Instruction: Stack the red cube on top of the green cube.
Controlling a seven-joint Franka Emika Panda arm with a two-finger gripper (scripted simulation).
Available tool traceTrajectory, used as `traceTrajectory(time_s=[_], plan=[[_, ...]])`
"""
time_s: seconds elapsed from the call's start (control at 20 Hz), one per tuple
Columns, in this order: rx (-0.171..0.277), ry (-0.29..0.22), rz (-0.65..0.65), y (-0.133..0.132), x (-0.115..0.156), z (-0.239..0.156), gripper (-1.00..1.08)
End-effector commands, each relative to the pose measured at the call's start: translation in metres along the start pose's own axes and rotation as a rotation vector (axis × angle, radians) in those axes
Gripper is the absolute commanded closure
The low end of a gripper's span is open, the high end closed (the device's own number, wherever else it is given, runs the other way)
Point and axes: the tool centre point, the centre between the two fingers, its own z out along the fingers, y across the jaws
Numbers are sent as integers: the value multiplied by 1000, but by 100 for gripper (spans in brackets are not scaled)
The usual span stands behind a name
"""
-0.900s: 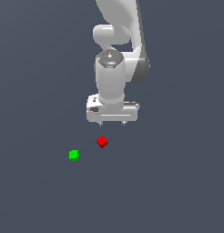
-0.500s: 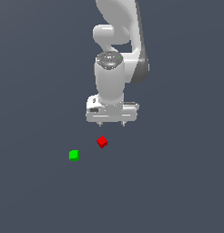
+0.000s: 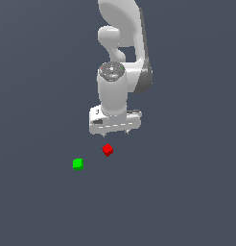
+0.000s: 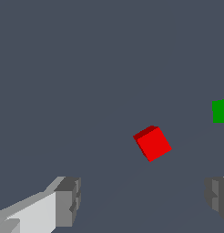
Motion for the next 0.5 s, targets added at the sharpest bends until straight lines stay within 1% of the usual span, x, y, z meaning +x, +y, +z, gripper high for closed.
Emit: traceTrajectory(time_s=[0.0,0.45], plan=[[-1,-3,-50,4,-1,8,-92],[-4,-13,-272,23,-2,44,-92]])
